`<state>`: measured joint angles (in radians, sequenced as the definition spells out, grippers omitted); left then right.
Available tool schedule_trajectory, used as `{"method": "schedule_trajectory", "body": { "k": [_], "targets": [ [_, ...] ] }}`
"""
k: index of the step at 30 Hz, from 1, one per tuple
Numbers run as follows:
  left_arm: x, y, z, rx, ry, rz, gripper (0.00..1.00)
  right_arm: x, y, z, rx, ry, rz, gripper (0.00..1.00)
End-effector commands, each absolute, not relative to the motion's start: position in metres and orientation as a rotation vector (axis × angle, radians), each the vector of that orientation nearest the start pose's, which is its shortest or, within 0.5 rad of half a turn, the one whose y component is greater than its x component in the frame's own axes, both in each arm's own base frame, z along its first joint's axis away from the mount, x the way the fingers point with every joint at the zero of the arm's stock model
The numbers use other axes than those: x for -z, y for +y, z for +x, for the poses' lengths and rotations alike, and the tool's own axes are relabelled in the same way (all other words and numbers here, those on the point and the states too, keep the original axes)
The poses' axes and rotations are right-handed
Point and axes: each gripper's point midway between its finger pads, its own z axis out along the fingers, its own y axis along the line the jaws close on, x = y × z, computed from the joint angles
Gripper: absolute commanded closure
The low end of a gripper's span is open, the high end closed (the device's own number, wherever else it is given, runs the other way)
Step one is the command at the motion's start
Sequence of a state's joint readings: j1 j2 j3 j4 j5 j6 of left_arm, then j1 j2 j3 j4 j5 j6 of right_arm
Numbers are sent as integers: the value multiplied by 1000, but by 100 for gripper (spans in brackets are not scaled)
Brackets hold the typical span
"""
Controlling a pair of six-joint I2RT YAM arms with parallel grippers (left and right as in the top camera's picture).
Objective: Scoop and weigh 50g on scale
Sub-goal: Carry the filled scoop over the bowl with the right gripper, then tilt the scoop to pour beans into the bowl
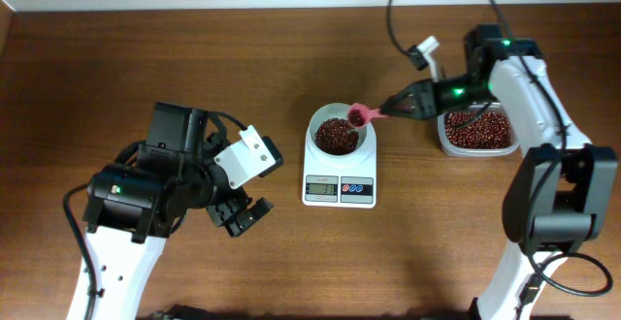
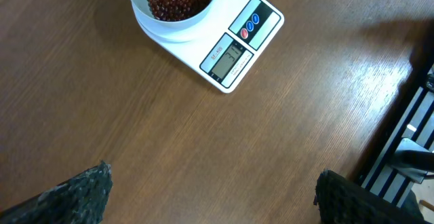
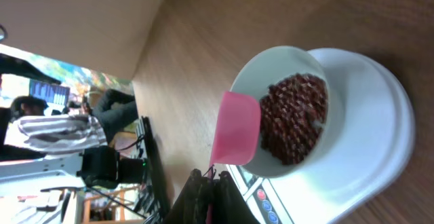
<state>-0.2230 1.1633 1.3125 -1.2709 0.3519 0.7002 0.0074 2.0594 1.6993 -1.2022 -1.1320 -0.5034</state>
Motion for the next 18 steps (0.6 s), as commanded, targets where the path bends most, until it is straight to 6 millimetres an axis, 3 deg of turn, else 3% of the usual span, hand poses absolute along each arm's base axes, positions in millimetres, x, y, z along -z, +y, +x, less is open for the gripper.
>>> {"method": "schedule_trajectory", "body": {
  "k": [1,9,12,18],
  "targets": [
    [-240,-115,231,322,2273,1272,1,-161,177,394,-1497,2383,-664,96],
    [-240,-115,231,322,2273,1272,1,-121,174,398,-1168,2638,-669,96],
    [-240,-115,231,322,2273,1272,1,-123,180,397,-1179,2653,-653,96],
    [-240,-115,231,322,2273,1272,1,-146,193,400,-1117,2658,-697,96]
  ]
}}
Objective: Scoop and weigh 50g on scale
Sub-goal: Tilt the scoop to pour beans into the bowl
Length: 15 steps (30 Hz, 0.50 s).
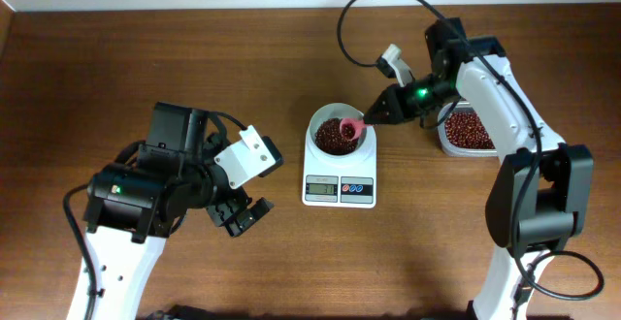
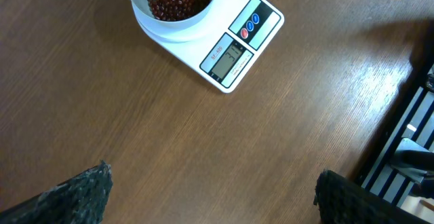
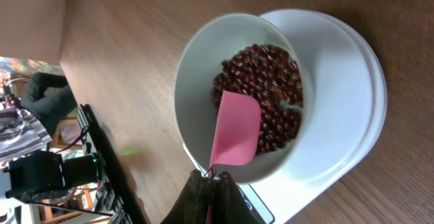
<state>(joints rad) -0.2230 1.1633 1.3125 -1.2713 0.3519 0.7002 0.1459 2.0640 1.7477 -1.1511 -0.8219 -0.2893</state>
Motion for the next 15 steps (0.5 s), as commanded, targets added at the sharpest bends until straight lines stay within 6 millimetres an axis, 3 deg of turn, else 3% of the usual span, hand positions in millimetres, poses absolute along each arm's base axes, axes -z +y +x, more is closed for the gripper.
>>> {"method": "schedule_trajectory", "body": {
  "k": [1,5,10,15],
  "targets": [
    [-240,-115,231,322,2273,1272,1,-146,192,401,-1047,2684,-708,96],
    [-240,-115,231,322,2273,1272,1,-140,185,406,-838,2762,-701,96],
    [-240,-115,231,322,2273,1272,1,-153,195,410,-799,2725,-743,96],
    [-240,-115,231,322,2273,1272,1,-146,203,403,-527,2784,-826,96]
  ]
}}
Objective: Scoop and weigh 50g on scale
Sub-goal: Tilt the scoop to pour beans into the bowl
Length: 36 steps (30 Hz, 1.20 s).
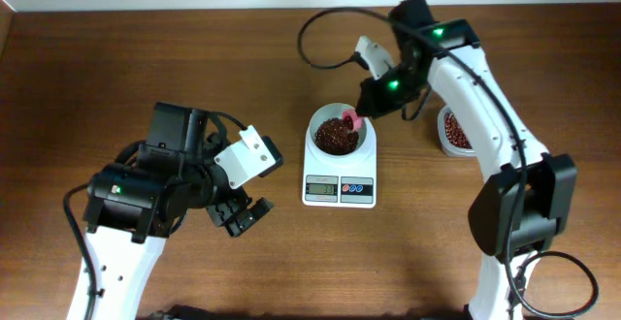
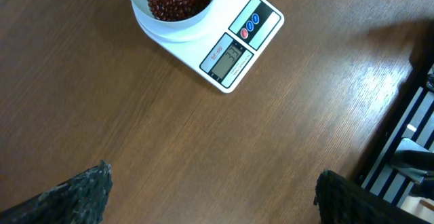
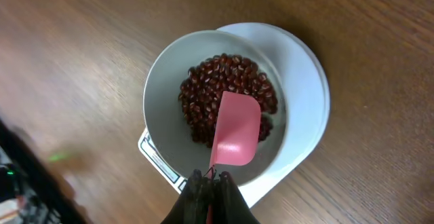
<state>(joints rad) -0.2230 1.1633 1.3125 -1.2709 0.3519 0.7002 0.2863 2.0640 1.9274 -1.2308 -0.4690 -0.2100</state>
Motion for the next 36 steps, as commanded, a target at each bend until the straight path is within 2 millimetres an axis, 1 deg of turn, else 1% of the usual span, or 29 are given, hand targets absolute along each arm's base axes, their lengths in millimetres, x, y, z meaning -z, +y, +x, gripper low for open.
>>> {"method": "schedule_trajectory", "body": {
  "k": [1,3,6,10,12,13,14,15,16,17,19,20,21,22,23,24,25,27,28,29,30,31,33,34,35,36],
  "targets": [
    [-240,-115,231,322,2273,1272,1,-147,206,401,-518,2781,-839,96],
    [-240,-115,231,322,2273,1272,1,-150,214,399,-513,2768,-866,96],
    [-240,-115,231,322,2273,1272,1,-151,212,402,-410,2762,-884,96],
    [-240,-115,231,322,2273,1272,1,-154,213,402,-394,2758,-893,96],
    [-240,-115,231,322,2274,1273,1,-158,209,406,-345,2750,-886,96],
    [-240,-115,231,322,2273,1272,1,-162,212,407,-360,2738,-886,96],
    [-240,-115,231,322,2273,1272,1,-167,222,404,-429,2718,-902,96],
    [-240,-115,231,322,2273,1272,1,-169,229,401,-477,2709,-914,96],
    [-240,-115,231,322,2273,1272,1,-168,232,397,-481,2713,-929,96],
    [-240,-115,231,322,2274,1272,1,-166,227,397,-425,2725,-935,96],
    [-240,-115,231,322,2273,1272,1,-160,199,409,-151,2745,-907,96],
    [-240,-115,231,322,2273,1272,1,-160,195,414,-101,2739,-898,96],
    [-240,-115,231,322,2273,1272,1,-161,198,413,-128,2737,-895,96],
    [-240,-115,231,322,2273,1272,1,-162,210,409,-231,2728,-911,96],
    [-240,-115,231,322,2273,1272,1,-166,227,402,-369,2709,-934,96],
    [-240,-115,231,322,2273,1272,1,-167,235,397,-421,2703,-951,96],
    [-240,-115,231,322,2273,1272,1,-166,232,397,-390,2706,-964,96],
    [-240,-115,231,322,2274,1273,1,-163,218,404,-276,2717,-944,96],
    [-240,-115,231,322,2273,1272,1,-163,218,405,-299,2722,-923,96],
    [-240,-115,231,322,2273,1272,1,-165,227,400,-383,2716,-934,96],
    [-240,-115,231,322,2273,1272,1,-167,234,396,-425,2709,-950,96],
    [-240,-115,231,322,2273,1272,1,-165,232,397,-366,2707,-967,96],
    [-240,-115,231,322,2273,1272,1,-161,208,410,-119,2716,-939,96],
    [-240,-115,231,322,2273,1272,1,-161,198,415,-32,2714,-925,96],
    [-240,-115,231,322,2274,1273,1,-161,199,415,-33,2711,-923,96],
    [-240,-115,231,322,2273,1272,1,-162,207,412,-103,2710,-926,96]
  ]
}}
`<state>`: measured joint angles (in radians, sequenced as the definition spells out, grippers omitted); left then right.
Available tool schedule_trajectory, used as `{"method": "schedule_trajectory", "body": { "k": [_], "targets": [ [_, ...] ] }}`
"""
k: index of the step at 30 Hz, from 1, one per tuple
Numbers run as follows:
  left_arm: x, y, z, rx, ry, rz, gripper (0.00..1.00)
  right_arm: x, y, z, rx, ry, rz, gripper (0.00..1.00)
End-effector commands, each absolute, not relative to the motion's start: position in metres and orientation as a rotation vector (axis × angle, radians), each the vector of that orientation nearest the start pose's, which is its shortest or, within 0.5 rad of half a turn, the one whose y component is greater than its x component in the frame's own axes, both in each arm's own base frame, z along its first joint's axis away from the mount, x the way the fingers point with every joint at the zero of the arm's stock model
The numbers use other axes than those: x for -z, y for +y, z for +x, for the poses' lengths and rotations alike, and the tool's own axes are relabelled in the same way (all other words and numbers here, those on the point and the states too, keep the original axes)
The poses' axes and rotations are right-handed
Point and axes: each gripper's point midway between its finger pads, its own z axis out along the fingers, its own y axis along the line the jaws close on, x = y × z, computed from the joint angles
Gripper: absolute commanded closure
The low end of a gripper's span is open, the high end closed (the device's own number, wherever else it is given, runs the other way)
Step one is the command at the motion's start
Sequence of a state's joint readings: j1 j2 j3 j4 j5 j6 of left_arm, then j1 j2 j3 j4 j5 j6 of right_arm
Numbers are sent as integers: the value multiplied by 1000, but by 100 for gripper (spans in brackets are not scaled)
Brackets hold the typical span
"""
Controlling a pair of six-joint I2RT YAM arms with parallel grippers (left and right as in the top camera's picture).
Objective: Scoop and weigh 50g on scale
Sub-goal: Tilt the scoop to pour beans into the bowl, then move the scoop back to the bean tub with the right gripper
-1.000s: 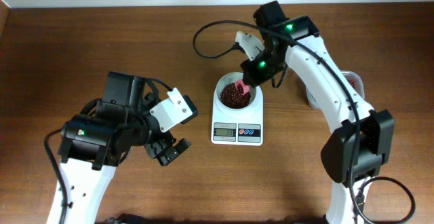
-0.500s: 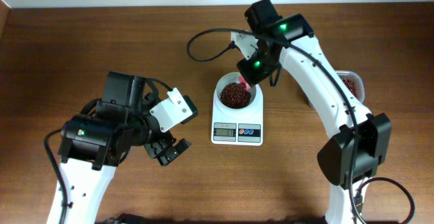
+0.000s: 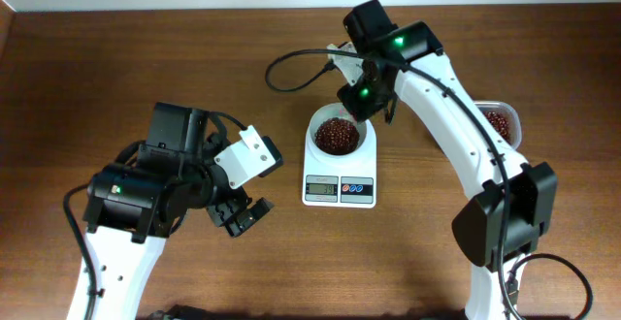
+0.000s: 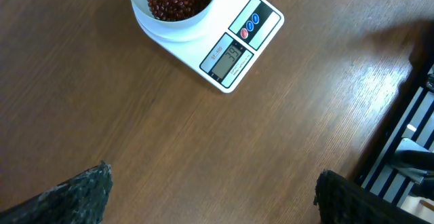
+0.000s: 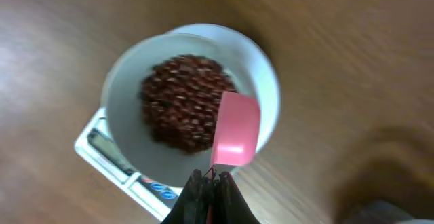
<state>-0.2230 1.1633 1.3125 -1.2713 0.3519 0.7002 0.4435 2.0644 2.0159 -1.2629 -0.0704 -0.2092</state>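
A white scale (image 3: pixel 340 188) (image 4: pixel 237 37) carries a white bowl (image 3: pixel 339 134) (image 5: pixel 135 68) of red beans. Its display (image 4: pixel 230 54) shows digits too small to read surely. My right gripper (image 3: pixel 361 95) (image 5: pixel 211 178) is shut on the handle of a pink scoop (image 5: pixel 236 129), which hangs over the bowl's right rim; in the overhead view the arm hides the scoop. The source tub of beans (image 3: pixel 499 121) shows at the far right. My left gripper (image 3: pixel 243 217) (image 4: pixel 210 187) stays open above bare table, left of the scale.
The right arm (image 3: pixel 456 78) arches over the table from the right side to the bowl. The left arm's body (image 3: pixel 146 194) fills the left front. A black cable (image 3: pixel 291 63) loops behind the bowl.
My right gripper has moved up and left over the bowl's back rim, and the wrist has turned; the scoop now sits over the bowl's right rim. The scale's display digits changed. Left gripper unchanged.
My right gripper held the pink scoop at the bowl's right edge, near the tub. Then the scoop was over the beans in the bowl, and the arm had swung further left each time. The display reading changed along the way. The left arm never moved.
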Motion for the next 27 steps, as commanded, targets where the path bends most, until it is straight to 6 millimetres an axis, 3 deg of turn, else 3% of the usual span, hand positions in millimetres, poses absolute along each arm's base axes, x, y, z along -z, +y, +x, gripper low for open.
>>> {"method": "schedule_trajectory", "body": {
  "k": [1,5,9,11,13,17,21,27],
  "targets": [
    [-240,-115,231,322,2273,1272,1,-163,226,404,-234,2696,-959,96],
    [-240,-115,231,322,2273,1272,1,-166,228,403,-227,2689,-970,96],
    [-240,-115,231,322,2273,1272,1,-202,211,411,-223,2650,-900,96],
    [-240,-115,231,322,2273,1272,1,-231,190,419,-215,2614,-817,96],
    [-240,-115,231,322,2274,1273,1,-238,158,423,-195,2644,-726,96],
    [-240,-115,231,322,2273,1272,1,-228,81,419,-169,2811,-448,96],
    [-240,-115,231,322,2274,1273,1,-222,15,402,-153,2933,-223,96],
    [-240,-115,231,322,2274,1273,1,-215,-51,389,-143,2988,8,96]
  ]
}}
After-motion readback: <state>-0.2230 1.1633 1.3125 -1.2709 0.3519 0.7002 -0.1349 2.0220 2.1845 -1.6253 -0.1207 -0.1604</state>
